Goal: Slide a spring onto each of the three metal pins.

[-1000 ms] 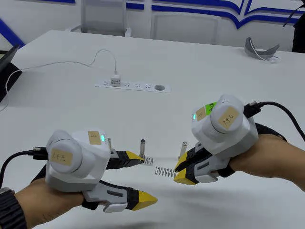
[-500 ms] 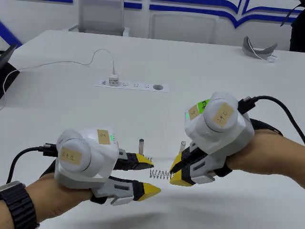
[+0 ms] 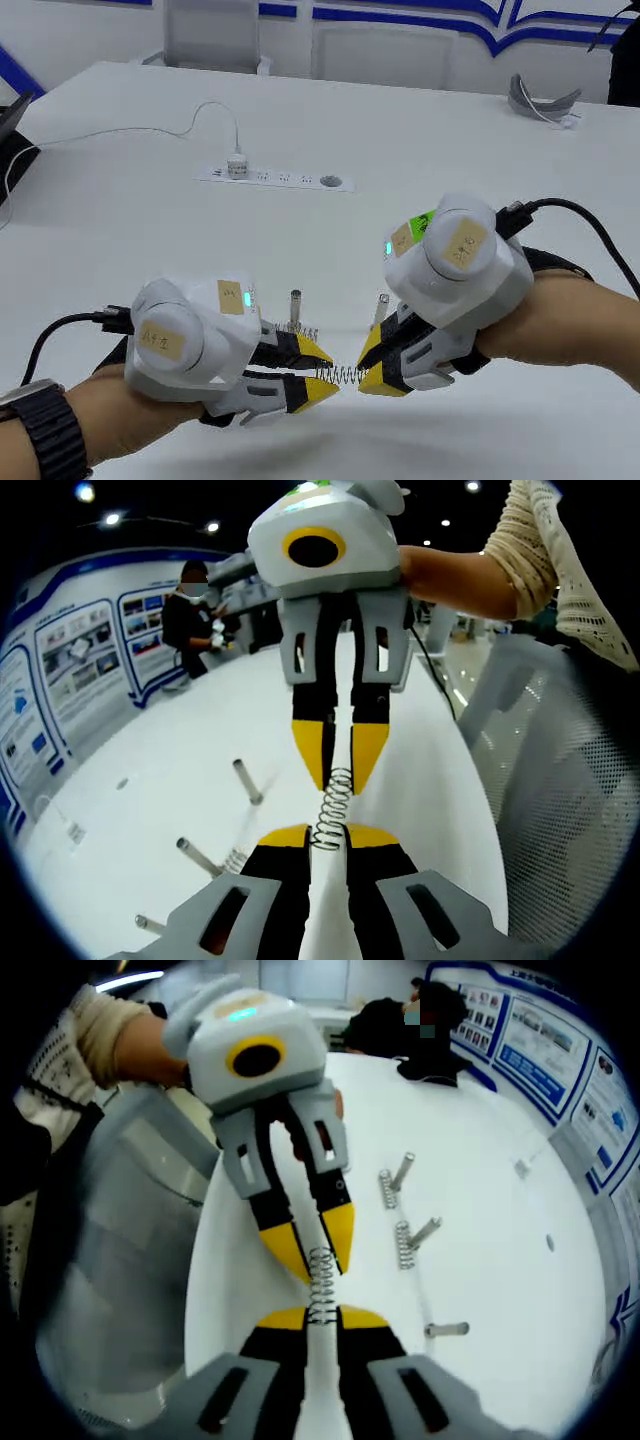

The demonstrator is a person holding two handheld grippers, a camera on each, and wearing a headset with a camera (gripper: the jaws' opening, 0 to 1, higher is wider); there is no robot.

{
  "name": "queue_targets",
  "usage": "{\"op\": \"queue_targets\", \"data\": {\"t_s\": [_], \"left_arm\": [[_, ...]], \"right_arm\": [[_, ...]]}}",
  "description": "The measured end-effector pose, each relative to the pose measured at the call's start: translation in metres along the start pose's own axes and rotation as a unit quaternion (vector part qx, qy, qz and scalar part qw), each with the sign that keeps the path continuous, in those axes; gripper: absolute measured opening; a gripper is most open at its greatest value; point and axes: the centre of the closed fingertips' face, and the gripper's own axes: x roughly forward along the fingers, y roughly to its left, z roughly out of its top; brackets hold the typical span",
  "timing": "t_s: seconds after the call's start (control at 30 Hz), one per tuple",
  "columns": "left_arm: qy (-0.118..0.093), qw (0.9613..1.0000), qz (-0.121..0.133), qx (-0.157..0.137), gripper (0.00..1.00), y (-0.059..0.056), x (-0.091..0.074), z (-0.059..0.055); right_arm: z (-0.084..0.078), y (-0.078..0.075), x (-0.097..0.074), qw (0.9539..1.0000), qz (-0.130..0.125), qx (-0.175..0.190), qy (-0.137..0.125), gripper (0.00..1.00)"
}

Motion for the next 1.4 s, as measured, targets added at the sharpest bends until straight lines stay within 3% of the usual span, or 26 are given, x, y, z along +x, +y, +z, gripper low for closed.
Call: {"op": "queue_targets", "data": {"t_s": [0.37, 0.77, 1.03, 1.4], "left_arm": [[0.005, 1.0000, -0.005, 0.004, 0.11, -0.003, 0.003, -0.002], [-0.003, 1.0000, -0.005, 0.000, 0.11, -0.003, 0.004, 0.001], [-0.013, 0.9998, -0.007, -0.016, 0.11, -0.003, 0.004, 0.004], [-0.023, 0.9988, 0.000, -0.042, 0.11, 0.002, 0.001, 0.002]], "right_arm": [[0.022, 0.001, -0.013, 0.9994, -0.005, -0.008, -0.032, 0.12], [0.036, 0.003, -0.016, 0.9986, -0.009, -0.015, -0.049, 0.12], [0.045, 0.003, -0.016, 0.9978, -0.010, -0.013, -0.064, 0.12], [0.046, 0.001, -0.014, 0.9976, -0.014, -0.008, -0.068, 0.15]]}}
